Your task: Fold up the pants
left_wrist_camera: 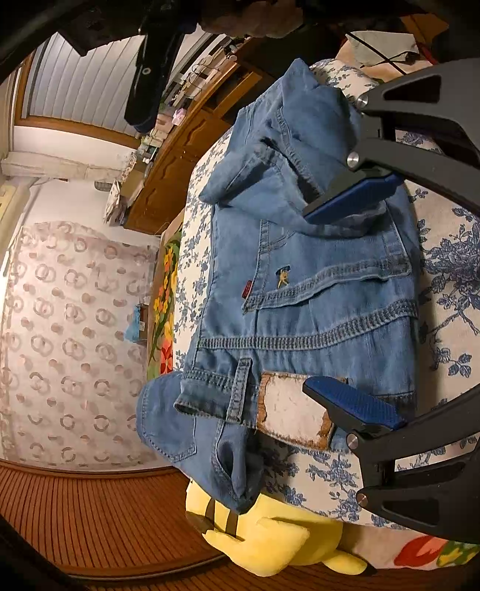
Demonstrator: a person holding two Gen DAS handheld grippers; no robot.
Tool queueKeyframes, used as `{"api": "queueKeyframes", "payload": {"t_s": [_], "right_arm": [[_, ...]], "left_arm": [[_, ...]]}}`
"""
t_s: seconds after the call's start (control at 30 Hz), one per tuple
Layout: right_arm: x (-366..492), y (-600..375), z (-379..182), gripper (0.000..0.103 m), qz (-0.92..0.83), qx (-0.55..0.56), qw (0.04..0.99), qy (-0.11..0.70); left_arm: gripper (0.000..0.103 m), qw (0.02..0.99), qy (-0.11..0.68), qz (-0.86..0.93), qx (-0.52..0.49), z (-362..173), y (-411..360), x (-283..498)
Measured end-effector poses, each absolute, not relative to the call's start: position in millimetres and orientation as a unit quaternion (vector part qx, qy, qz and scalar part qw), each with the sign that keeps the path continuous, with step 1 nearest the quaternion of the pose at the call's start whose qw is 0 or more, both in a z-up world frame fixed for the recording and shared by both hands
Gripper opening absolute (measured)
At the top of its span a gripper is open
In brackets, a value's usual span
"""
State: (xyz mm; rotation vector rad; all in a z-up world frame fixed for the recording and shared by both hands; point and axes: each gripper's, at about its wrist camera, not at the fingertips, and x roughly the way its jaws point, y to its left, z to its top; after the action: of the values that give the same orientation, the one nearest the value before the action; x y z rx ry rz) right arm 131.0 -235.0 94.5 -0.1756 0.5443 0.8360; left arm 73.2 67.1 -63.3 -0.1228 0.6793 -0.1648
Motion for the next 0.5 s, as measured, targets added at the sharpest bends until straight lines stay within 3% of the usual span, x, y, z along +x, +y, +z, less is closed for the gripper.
{"api": "queueKeyframes", "payload": {"t_s": [0.43, 0.5], "right_arm": [[98.1, -248.5, 70.5, 0.044, 0.334, -0.11, 0.891, 0.289], [102.9, -247.4, 65.5, 0.044, 0.332, -0.111, 0.886, 0.306]], "left_arm": [[0.085, 0.93, 0.339, -0.137, -0.048, -73.3, 26.4, 80.5], [0.076, 0.928, 0.338, -0.147, -0.048, -73.8, 21.6, 82.7]]}}
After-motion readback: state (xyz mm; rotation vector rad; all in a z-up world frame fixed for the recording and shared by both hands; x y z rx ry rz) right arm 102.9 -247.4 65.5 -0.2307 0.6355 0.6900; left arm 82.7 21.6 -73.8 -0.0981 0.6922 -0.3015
